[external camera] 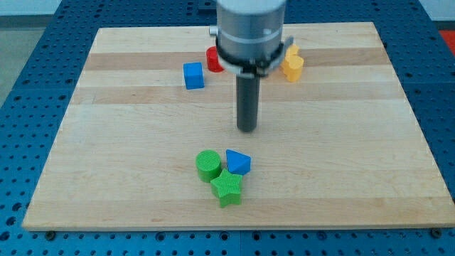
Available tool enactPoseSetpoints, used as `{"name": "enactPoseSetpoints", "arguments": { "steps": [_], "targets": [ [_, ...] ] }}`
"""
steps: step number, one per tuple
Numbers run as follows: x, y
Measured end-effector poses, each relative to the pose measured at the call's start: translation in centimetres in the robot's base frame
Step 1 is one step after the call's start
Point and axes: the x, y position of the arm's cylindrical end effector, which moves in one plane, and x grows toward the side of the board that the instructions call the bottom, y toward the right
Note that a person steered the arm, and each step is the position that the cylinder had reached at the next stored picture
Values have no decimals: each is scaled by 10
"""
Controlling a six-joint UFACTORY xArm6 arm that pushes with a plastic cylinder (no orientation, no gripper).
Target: Slide the blue cube towards the group of blocks
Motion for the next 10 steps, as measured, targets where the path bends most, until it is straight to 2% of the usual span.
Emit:
{"name": "enactPoseSetpoints", "arguments": {
  "steps": [1,3,4,5,6,10],
  "targets": [
    [-43,-23],
    [-100,-13],
    [-114,-42],
    [-114,-84],
    [-114,-101],
    [-109,-133]
  ]
}}
